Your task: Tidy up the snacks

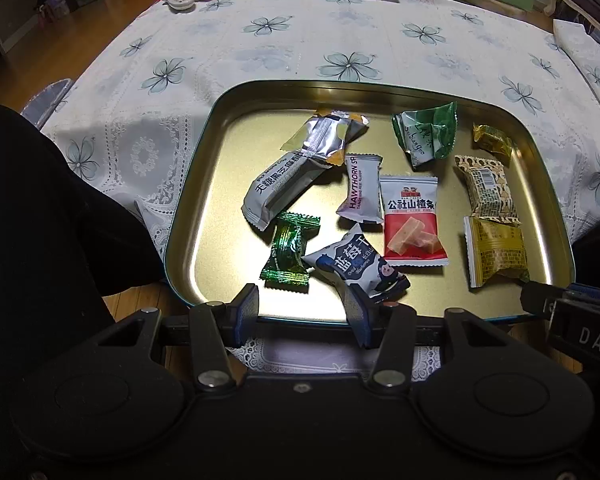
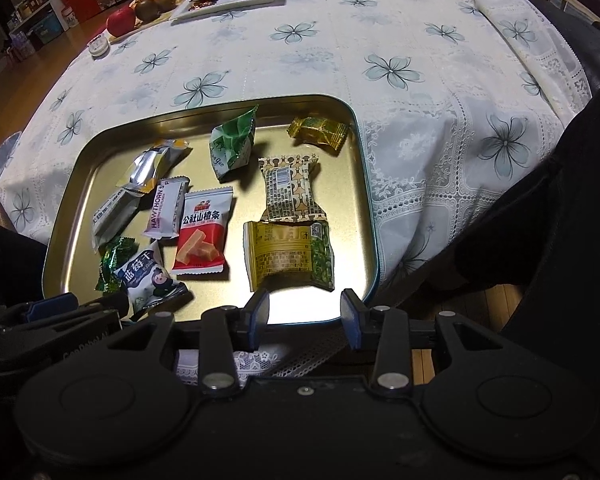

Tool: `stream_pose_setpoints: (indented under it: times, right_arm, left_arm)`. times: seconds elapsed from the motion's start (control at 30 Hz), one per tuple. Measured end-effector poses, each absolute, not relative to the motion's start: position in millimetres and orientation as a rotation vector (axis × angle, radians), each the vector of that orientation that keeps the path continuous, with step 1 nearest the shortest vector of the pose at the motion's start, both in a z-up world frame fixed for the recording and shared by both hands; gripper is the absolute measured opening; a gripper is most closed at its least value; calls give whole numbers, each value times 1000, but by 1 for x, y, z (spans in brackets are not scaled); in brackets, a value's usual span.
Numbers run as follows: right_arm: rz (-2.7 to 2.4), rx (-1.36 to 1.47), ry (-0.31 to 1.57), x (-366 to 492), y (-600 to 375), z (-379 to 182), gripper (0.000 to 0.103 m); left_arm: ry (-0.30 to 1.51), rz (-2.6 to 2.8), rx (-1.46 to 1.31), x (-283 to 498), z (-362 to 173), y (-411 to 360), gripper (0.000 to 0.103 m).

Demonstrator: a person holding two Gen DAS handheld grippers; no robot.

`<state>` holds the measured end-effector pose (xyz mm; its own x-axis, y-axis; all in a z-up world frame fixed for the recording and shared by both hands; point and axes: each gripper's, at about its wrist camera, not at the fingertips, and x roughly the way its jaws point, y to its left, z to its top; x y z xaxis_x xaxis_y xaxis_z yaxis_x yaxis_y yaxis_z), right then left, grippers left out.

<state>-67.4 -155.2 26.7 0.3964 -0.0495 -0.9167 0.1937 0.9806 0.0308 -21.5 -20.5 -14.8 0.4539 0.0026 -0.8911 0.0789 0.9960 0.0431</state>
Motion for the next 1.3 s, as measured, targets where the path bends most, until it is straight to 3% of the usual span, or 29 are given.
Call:
stream_pose_setpoints:
  times: [1.3]
  right_arm:
    - [-148, 114, 1138, -71, -150, 29, 40]
  left_arm:
    - [1091, -48, 72, -23, -13, -19, 55]
